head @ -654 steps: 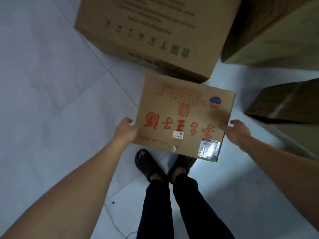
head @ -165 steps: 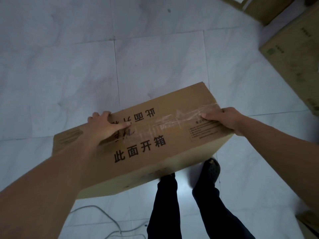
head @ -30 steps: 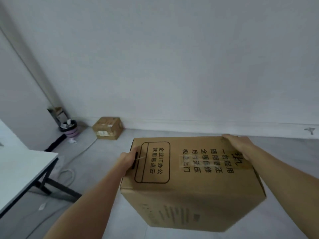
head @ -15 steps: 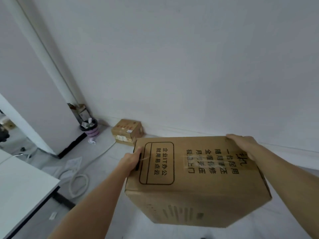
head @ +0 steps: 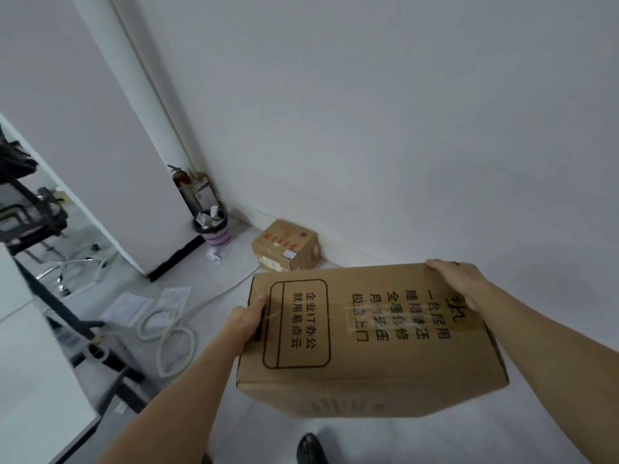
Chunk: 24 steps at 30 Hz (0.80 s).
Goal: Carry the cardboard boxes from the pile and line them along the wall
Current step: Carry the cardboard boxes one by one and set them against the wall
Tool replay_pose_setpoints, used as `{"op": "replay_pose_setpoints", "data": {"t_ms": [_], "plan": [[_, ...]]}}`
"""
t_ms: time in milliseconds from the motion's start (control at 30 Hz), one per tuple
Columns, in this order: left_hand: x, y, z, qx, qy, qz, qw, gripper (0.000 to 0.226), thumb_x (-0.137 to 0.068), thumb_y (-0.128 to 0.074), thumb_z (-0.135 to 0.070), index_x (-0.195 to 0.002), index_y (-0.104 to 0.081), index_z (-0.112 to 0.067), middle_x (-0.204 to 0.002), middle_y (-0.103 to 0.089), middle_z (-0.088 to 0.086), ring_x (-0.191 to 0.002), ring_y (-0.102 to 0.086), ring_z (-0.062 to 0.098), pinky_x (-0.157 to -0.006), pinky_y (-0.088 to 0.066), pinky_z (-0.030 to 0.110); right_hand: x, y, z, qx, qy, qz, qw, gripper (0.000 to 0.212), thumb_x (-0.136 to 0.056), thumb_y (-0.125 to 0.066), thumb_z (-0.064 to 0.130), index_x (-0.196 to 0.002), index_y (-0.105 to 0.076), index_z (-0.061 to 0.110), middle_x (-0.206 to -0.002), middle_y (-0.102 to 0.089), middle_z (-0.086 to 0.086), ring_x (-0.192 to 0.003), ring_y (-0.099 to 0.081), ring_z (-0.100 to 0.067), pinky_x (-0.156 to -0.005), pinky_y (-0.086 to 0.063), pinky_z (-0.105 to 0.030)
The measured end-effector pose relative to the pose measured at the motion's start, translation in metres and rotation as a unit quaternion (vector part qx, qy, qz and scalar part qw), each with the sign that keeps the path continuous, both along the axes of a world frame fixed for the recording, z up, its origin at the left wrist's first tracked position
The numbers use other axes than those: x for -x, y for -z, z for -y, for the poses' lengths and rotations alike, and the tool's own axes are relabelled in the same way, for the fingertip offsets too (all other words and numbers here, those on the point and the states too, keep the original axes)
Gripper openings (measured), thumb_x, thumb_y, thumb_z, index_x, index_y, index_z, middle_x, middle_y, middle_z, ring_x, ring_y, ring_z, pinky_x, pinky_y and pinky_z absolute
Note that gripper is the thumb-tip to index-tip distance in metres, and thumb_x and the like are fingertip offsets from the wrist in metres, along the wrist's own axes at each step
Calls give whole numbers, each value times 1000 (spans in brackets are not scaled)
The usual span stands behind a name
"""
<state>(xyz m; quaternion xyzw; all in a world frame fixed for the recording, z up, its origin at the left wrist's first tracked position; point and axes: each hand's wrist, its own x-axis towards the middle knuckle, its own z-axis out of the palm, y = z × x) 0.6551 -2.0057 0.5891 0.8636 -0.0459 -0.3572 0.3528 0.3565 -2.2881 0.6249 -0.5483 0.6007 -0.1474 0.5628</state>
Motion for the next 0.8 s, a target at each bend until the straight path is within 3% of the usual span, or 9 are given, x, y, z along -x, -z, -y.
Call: {"op": "replay_pose_setpoints", "data": {"t_ms": [200, 367, 500, 667, 800], "plan": [[-134, 41, 88, -30, -1, -3, 1000, 84, -80, -49, -75, -124, -58, -3, -116, -63, 17, -103, -61, 34, -99, -49, 47, -133, 56, 81, -22, 18, -25, 999, 89, -76, -69, 64, -139, -46, 6, -136, -53, -15, -114, -53, -33, -96, -47, -40], [-238, 61, 156, -70, 24, -13, 997, 107, -63, -41, -86, -133, -53, -6, -123, -61, 17, -108, -60, 36, -99, -48, 47, -222, 83, 138, -58, 49, -33, 997, 85, -82, -70, 57, -142, -44, 3, -140, -49, -15, -121, -49, -36, -89, -43, -38], [-289, 61, 223, -87, 60, -16, 994, 88, -82, -44, -74, -134, -52, -3, -127, -60, 18, -113, -57, 36, -101, -47, 47, -263, 110, 184, -103, 95, -50, 989, 82, -85, -70, 51, -141, -40, 0, -140, -46, -17, -117, -47, -36, -85, -40, -41], [-353, 119, 317, -112, 95, -42, 988, 92, -75, -42, -77, -131, -55, -5, -122, -63, 15, -111, -60, 34, -100, -48, 47, -313, 161, 257, -138, 152, -66, 977, 84, -82, -71, 53, -141, -40, 2, -141, -47, -16, -124, -46, -37, -89, -40, -43], [-377, 155, 383, -140, 98, -73, 983, 70, -92, -44, -61, -129, -55, -2, -118, -64, 15, -108, -60, 33, -98, -49, 45, -342, 198, 309, -166, 155, -78, 971, 87, -80, -73, 54, -143, -40, 3, -138, -48, -14, -105, -47, -30, -84, -43, -41]]}}
